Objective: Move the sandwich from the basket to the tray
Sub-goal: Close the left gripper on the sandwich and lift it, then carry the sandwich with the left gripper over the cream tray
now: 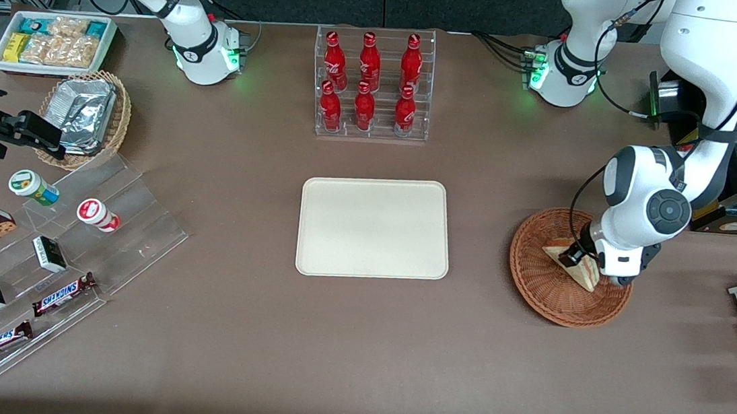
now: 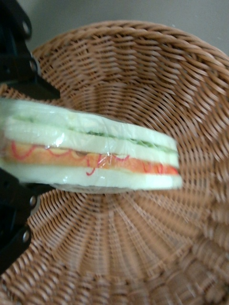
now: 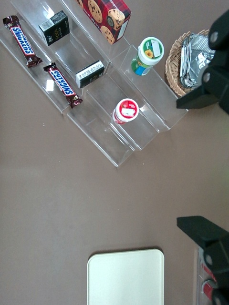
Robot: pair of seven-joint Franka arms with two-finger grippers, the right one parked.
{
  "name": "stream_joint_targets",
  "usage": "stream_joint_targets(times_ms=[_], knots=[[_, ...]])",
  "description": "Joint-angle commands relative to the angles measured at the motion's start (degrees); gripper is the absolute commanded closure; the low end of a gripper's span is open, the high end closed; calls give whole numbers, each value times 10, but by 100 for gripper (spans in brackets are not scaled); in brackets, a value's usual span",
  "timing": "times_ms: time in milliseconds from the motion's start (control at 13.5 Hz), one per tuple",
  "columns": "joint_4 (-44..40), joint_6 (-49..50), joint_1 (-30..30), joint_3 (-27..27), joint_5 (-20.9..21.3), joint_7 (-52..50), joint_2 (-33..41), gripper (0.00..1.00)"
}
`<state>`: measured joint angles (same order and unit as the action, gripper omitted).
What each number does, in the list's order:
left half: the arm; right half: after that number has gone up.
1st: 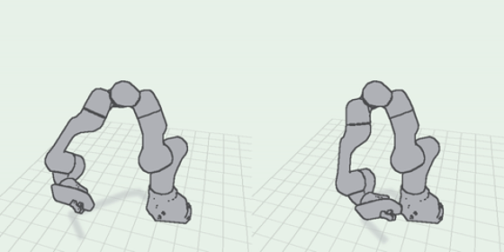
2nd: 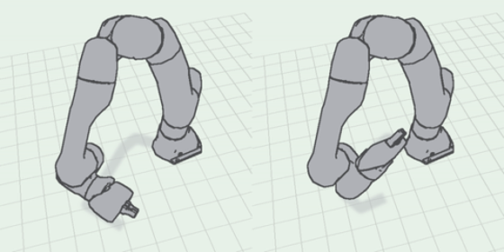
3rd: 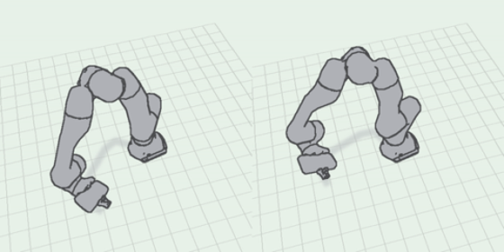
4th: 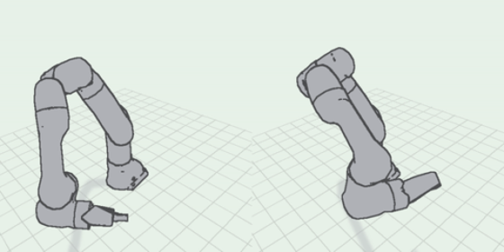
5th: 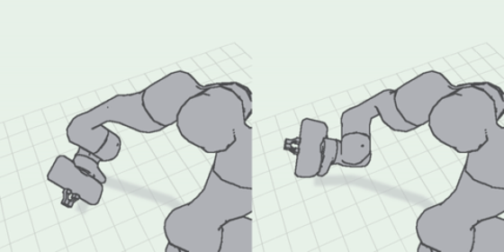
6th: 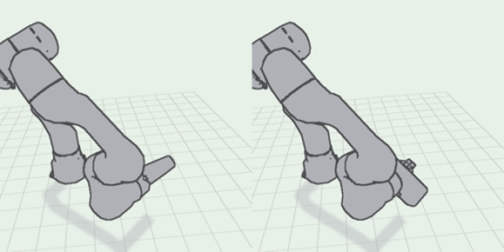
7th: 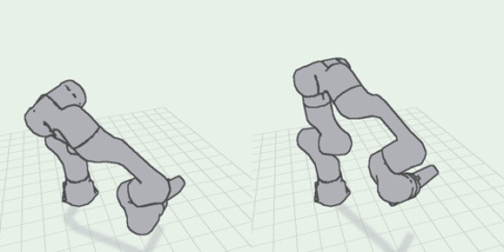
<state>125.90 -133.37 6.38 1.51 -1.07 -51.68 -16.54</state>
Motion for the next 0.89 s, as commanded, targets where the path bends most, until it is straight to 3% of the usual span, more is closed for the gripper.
stream_joint_targets(times_ms=[0,372,818], knots=[[-1,16,4,2,12,-6,5,100],[-58,88,7,2,28,-5,0,100],[-151,195,87,2,35,-7,2,100]])
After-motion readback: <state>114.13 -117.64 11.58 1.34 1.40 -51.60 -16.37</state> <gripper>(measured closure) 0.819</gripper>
